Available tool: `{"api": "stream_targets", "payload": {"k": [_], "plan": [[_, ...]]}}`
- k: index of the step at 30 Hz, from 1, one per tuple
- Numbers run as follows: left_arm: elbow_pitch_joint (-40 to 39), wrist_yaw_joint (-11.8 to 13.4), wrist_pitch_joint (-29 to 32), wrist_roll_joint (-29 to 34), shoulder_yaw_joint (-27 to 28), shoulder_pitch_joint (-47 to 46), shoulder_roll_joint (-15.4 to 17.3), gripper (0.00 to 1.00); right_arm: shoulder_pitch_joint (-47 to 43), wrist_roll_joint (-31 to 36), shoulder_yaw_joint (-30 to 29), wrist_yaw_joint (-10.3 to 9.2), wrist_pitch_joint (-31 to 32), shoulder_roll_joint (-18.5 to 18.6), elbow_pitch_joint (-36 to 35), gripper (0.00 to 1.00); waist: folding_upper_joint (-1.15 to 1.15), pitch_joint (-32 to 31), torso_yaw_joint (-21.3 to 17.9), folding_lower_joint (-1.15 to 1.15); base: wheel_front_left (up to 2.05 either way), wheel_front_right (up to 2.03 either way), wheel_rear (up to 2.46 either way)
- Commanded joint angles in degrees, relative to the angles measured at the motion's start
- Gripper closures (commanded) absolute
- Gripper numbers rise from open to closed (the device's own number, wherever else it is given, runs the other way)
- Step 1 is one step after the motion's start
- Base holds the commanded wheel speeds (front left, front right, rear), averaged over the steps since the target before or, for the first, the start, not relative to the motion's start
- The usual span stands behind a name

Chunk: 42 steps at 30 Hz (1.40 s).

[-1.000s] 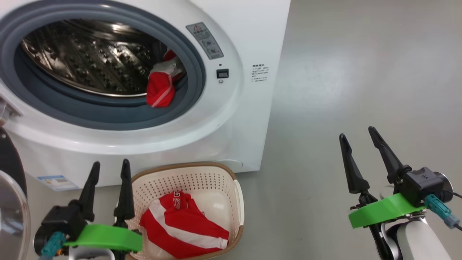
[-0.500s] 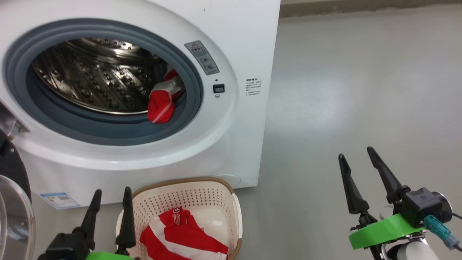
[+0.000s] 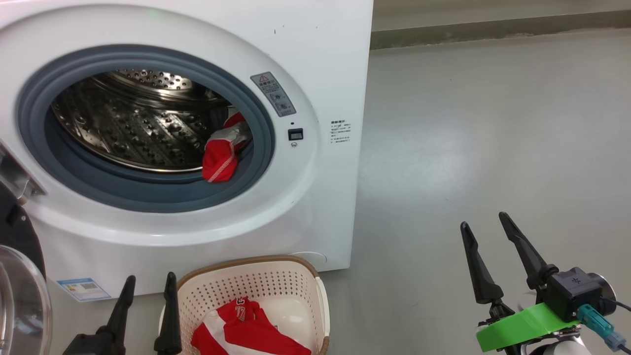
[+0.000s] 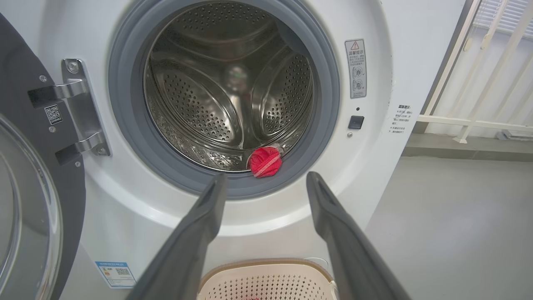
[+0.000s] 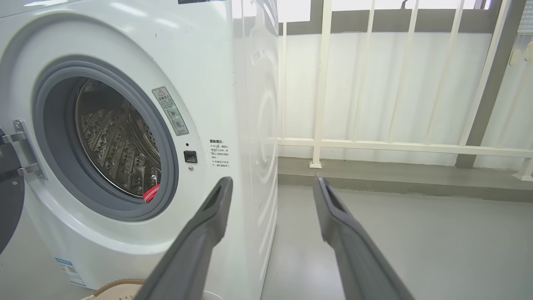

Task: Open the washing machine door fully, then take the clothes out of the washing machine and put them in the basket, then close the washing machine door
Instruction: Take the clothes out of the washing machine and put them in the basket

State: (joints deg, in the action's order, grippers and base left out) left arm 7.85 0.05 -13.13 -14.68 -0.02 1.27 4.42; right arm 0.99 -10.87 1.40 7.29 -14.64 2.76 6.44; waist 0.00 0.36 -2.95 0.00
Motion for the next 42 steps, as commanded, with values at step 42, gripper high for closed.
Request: {"api": "stream_targets", "payload": {"k": [42], "plan": [[2.9, -0.79, -1.75, -1.81, 0.67, -8.44, 1.11, 0.0, 2.59, 1.35, 3.55, 0.2, -0.36, 0.34, -2.78, 0.0, 0.0, 7.29, 1.08, 0.0, 0.0, 0.0, 0.0]]}}
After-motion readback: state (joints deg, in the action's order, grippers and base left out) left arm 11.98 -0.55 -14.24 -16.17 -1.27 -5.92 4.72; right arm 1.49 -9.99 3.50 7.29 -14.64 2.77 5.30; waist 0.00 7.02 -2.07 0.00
